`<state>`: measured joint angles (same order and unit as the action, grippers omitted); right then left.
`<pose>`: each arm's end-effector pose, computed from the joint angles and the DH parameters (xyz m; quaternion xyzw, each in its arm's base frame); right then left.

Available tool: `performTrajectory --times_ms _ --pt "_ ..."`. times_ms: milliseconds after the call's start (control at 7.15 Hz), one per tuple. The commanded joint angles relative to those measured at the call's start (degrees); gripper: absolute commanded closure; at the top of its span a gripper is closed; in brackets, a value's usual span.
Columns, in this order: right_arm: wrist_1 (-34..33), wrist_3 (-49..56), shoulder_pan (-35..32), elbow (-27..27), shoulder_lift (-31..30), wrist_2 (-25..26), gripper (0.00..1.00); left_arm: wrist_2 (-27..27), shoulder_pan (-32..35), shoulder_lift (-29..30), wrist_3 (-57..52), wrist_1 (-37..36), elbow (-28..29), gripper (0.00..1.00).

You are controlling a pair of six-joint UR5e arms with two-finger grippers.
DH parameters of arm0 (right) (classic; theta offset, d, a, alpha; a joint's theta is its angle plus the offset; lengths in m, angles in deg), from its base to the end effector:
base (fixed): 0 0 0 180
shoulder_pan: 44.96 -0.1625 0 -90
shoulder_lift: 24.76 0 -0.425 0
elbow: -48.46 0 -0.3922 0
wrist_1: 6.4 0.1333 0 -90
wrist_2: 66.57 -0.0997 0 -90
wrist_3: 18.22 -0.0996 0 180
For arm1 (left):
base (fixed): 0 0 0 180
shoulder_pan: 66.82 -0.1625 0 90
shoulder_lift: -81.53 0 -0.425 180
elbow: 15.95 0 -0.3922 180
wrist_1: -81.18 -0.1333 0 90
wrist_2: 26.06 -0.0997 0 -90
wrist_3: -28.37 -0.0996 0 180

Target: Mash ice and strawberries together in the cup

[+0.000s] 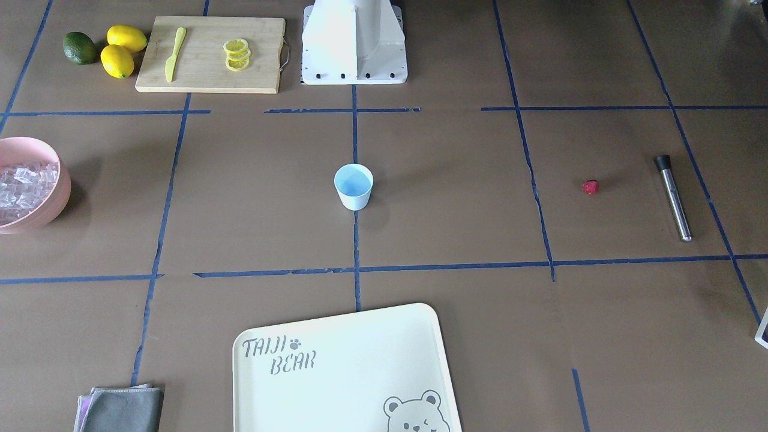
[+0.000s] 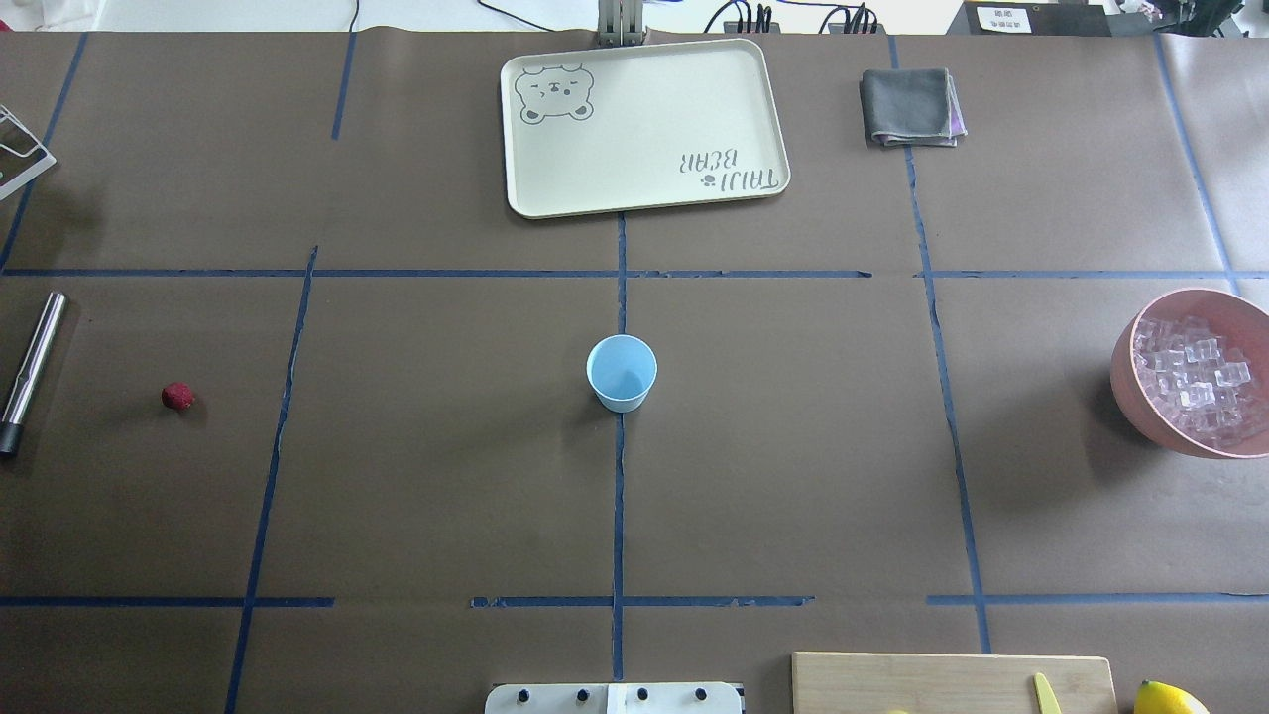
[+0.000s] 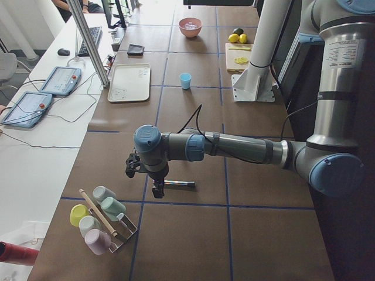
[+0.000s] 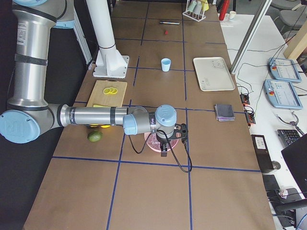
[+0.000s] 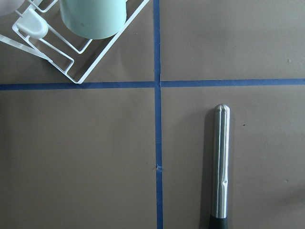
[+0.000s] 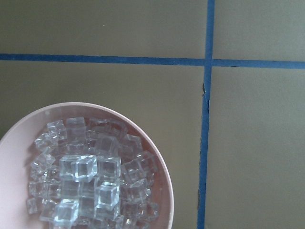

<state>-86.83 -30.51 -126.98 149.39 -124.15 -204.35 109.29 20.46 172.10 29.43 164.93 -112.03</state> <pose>-0.0012 -0.4375 0.6177 0.0162 -0.4124 -0.0050 0.9109 -0.0389 -0.4964 0.6114 -0.0095 0.3854 0.0147 0.9226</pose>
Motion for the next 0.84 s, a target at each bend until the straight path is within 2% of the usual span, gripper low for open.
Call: performTrajectory --times_ms 0,280,420,699 --pt "2.56 -14.20 6.06 4.42 -0.63 0.84 0.01 -0.08 0.00 -0.04 0.09 0.00 -0.08 0.00" --pt "3.43 -29.99 14.13 9.26 -0.63 7.84 0.01 -0.17 0.00 -0.04 0.09 0.00 -0.08 0.00" --pt "5.79 -33.29 15.74 9.02 -1.32 8.40 0.01 -0.25 0.00 -0.12 0.09 0.00 -0.08 0.00" --pt "5.99 -38.66 18.29 8.84 -1.42 10.43 0.03 -0.26 0.00 -0.12 0.09 0.09 0.01 0.00"
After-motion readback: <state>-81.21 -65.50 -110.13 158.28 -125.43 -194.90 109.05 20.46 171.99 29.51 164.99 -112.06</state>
